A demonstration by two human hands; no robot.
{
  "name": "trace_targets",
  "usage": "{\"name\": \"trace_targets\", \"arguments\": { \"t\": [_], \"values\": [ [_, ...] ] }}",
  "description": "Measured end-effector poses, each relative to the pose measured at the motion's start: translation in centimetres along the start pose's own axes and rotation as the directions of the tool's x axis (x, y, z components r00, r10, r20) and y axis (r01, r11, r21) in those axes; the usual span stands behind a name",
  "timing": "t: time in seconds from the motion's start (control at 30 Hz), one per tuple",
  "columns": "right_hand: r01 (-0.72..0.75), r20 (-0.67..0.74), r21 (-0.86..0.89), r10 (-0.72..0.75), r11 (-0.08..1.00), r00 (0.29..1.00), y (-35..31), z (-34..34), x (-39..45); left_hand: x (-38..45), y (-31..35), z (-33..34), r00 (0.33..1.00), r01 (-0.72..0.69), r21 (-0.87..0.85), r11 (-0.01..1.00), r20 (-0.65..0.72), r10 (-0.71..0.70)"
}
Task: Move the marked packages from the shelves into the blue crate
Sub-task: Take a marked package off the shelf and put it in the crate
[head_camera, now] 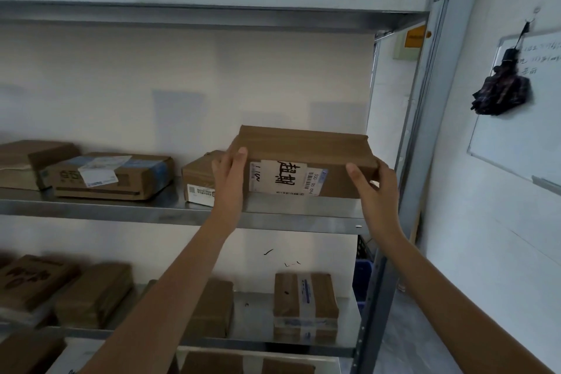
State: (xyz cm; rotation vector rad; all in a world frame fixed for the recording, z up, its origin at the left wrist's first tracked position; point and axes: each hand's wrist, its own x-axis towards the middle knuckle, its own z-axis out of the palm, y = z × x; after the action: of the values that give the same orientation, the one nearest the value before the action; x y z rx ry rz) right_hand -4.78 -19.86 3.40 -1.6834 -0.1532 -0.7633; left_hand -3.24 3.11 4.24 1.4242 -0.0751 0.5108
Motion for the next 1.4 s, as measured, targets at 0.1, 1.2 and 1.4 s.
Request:
{"name": "trace_targets", "arguments": {
  "t": [0.1, 1.2, 1.4],
  "values": [
    [0.006, -0.071, 0.004, -0.006, 1.000, 0.997, -0.9, -0.1, 0.3, -0.2, 0.2, -0.8, 0.995, 0.004, -0.039, 0.999, 0.096, -0.001],
    [-0.235, 0.227, 0.523, 0.131, 0.819, 0.965, -2.8, 4.8, -1.6, -5.7, -0.1, 4.1, 0.928, 0.205, -0.249, 0.947, 0.358, -0.106],
    [-0.232, 0.199, 0.493, 0.151, 0.839, 0.968, -3.1, 3.9, -2.3, -6.6, -0.6, 4.4, 0.931, 0.212, -0.229, 0.950, 0.342, -0.126]
  ]
}}
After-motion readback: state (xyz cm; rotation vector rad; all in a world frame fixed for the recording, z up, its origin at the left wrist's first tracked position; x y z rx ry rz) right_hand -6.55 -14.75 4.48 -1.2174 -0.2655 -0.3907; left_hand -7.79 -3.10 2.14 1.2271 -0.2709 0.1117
